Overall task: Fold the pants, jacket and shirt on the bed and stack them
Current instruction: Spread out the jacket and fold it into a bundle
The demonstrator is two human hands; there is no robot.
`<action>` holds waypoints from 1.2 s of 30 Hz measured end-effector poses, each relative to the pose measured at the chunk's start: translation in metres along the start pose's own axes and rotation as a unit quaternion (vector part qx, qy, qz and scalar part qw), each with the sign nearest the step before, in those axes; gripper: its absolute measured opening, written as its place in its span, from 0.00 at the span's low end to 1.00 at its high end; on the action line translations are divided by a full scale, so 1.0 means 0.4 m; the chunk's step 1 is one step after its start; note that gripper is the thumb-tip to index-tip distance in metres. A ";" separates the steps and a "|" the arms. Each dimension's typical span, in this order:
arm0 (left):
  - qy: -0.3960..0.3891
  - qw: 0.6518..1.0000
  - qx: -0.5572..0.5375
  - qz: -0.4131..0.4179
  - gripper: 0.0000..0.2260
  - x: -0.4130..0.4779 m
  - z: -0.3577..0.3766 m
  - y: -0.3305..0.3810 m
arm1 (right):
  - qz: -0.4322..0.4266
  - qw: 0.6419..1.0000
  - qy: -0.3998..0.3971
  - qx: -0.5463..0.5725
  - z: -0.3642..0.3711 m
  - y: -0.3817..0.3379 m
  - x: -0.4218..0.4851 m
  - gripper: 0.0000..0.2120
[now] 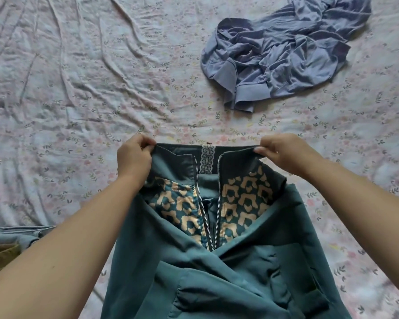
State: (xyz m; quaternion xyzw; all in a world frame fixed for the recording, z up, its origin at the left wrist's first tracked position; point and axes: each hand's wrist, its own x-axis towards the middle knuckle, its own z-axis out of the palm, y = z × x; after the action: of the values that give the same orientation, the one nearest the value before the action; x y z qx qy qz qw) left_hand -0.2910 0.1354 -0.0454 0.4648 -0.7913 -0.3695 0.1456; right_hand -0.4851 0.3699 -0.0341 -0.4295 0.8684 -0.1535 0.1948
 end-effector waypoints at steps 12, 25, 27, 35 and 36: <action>-0.100 0.994 0.012 0.035 0.07 -0.029 -0.021 0.033 | 0.126 0.934 0.077 0.325 0.032 -0.081 0.002 0.05; -0.123 0.967 -0.220 -0.025 0.09 -0.451 -0.247 0.020 | 0.113 0.952 0.031 0.282 -0.021 -0.212 -0.344 0.23; -0.126 0.970 -0.209 -0.007 0.10 -0.504 -0.270 0.012 | 0.121 0.953 0.033 0.276 -0.004 -0.224 -0.383 0.27; -0.135 0.973 -0.189 0.016 0.11 -0.583 -0.301 -0.012 | 0.092 0.973 0.100 0.187 0.014 -0.273 -0.379 0.37; -0.137 0.973 -0.187 0.014 0.11 -0.586 -0.307 -0.019 | 0.086 0.974 0.096 0.185 0.007 -0.270 -0.369 0.38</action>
State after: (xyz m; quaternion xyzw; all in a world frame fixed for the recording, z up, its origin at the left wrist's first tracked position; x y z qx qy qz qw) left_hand -0.0927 0.2755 0.0595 0.3634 -0.7268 -0.5692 0.1255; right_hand -0.3275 0.4254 0.0408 -0.2926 0.8734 -0.3346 0.1990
